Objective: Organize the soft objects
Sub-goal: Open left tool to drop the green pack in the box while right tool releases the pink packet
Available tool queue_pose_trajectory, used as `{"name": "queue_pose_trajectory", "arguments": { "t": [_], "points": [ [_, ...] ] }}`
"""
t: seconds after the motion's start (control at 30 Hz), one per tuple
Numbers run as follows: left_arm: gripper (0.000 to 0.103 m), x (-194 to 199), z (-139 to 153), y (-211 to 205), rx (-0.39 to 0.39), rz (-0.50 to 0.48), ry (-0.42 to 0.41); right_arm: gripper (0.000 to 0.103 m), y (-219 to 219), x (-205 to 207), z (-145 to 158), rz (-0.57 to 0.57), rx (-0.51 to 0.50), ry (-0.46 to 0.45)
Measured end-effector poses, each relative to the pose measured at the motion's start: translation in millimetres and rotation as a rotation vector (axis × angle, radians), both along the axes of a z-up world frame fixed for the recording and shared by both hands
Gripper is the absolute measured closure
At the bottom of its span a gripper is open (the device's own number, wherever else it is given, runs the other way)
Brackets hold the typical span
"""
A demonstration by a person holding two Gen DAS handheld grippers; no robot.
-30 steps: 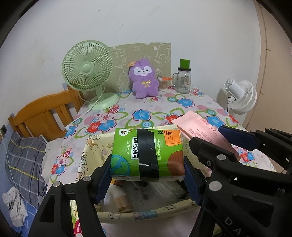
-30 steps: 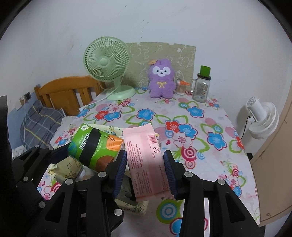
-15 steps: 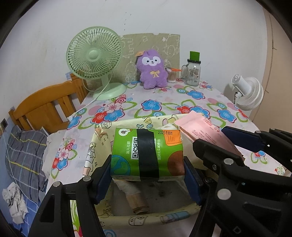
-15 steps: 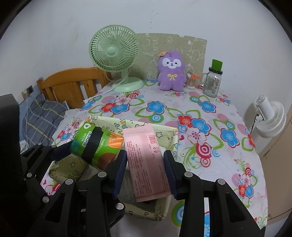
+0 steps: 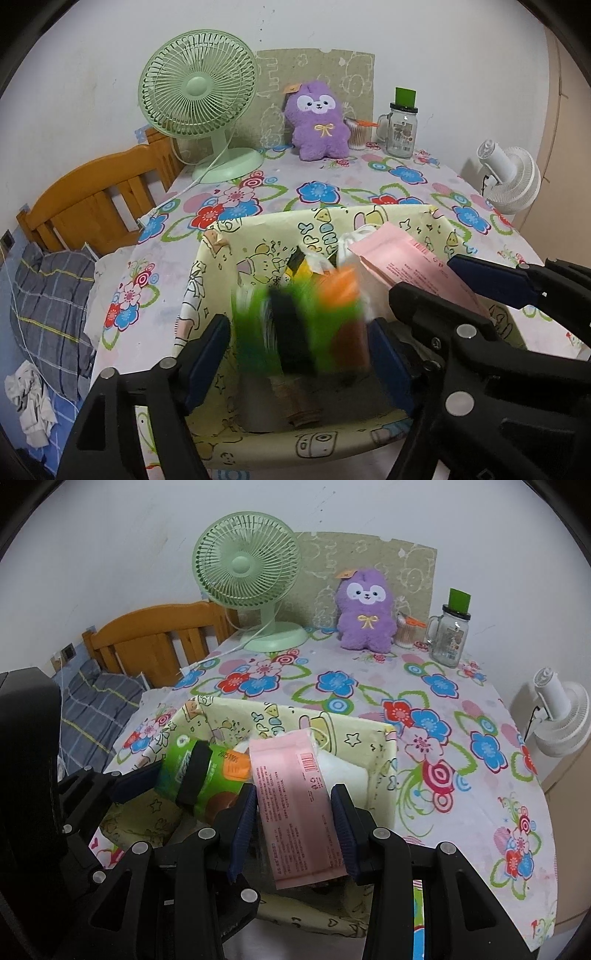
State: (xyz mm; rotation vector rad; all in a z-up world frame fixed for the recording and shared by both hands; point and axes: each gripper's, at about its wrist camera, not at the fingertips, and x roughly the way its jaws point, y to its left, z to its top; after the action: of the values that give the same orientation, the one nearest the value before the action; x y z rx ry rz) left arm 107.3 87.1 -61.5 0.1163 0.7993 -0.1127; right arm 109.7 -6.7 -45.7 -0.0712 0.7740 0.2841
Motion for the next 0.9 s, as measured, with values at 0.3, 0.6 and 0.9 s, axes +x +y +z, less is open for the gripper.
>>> {"name": "queue_pose_trajectory", "arguments": {
  "t": [0.3, 0.6, 0.9],
  "points": [
    [0.014, -6, 1, 2, 0.002, -0.012, -0.009, 0.057, 4, 0, -3, 0.016, 0.016, 0.019],
    [0.013, -16, 4, 2, -0.011, -0.012, -0.014, 0.04, 5, -8, 0, 0.032, 0.016, 0.008],
    [0.01, -26, 10, -9, -0.008, -0.019, -0.033, 0.029, -7, -19, 7, 0.005, 0.006, -0.033]
  ]
}}
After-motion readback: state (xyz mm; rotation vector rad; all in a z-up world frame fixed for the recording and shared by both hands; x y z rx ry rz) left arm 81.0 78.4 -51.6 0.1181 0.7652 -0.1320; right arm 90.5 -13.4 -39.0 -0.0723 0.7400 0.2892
